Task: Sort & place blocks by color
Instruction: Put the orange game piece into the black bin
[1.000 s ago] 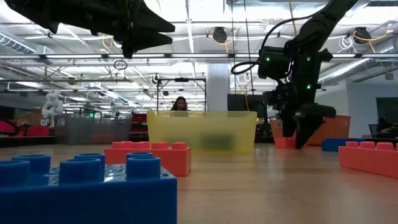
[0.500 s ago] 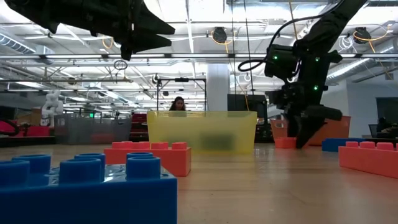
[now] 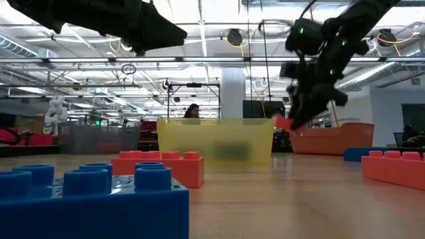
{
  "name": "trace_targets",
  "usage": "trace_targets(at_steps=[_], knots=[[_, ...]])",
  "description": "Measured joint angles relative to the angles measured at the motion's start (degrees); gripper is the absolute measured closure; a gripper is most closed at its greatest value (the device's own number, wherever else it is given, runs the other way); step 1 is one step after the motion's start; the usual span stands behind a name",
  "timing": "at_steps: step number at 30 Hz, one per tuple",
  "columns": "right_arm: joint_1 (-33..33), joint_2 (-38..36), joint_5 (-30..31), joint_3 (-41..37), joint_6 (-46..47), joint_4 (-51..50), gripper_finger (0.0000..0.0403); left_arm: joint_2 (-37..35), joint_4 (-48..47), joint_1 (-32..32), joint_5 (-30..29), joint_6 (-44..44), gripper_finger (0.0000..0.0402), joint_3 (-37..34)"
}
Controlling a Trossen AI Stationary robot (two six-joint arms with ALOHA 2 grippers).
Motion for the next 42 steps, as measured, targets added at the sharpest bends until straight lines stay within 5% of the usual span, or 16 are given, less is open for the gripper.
trace_targets(at_steps=[14,27,42], knots=[[10.04,-1.82,-4.48,1.51,6.54,16.91,0.0285,7.01,-6.55,-1.32,1.01,35.90,0.0208,9.66],[11.14,-0.69,-12.80,3.81,12.62,20.64,0.0285,18.55,-13.95,-1.42,0.66,44.04,0.0102,23.44],[11.78,-0.03,-21.62,3.84,20.51,22.82,0.0285,24.11,-14.00,-2.19,0.70,46.56,0.0138,26.20]])
